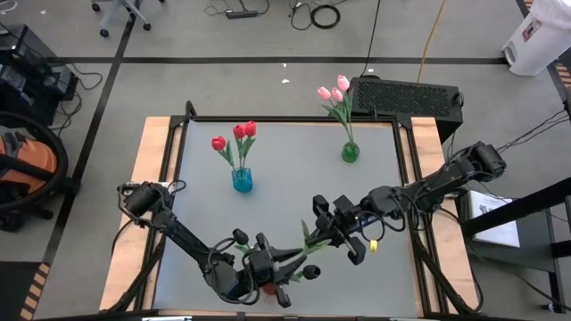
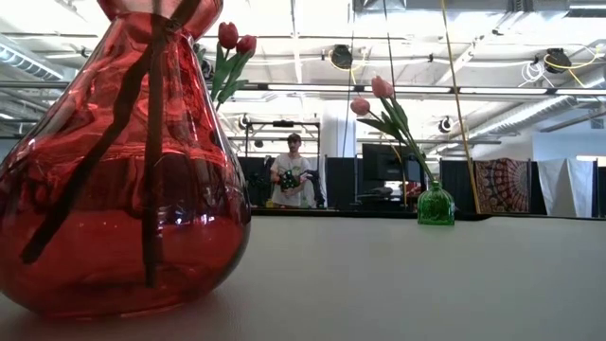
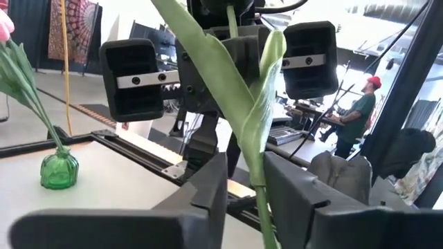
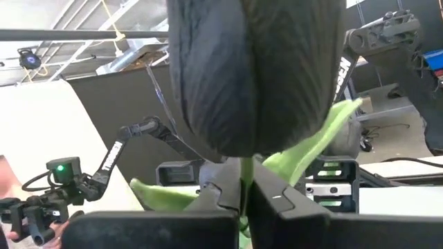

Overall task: Sort flowers into vase by color
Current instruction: Put the black flower into the red vase

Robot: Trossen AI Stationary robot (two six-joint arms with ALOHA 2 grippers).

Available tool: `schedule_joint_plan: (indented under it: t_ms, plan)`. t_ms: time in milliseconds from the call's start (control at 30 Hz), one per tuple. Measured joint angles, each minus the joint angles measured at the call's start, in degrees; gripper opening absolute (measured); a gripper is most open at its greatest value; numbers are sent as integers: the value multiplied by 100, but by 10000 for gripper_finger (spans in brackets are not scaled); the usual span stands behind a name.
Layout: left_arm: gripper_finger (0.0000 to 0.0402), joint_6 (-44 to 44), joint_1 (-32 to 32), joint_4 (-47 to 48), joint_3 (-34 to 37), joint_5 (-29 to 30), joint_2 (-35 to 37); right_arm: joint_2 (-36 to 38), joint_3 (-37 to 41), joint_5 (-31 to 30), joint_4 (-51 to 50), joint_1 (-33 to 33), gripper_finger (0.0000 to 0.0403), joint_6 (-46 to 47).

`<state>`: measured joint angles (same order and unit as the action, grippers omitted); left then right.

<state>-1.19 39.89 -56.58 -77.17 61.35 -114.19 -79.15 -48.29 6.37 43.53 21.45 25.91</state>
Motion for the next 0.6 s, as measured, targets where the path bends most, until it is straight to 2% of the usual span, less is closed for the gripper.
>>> schedule_joint_plan:
  t_ms: [133,433,600]
  plan:
    - [110,0,73,0,0,-5,0,0,0,5,0,-1,0,27]
    - [111,20,452,9,0,116,136,0,0,1,3,-2,0,41]
    - [111,313,630,2,0,255,359,2,0,-50,136,-12,0,14]
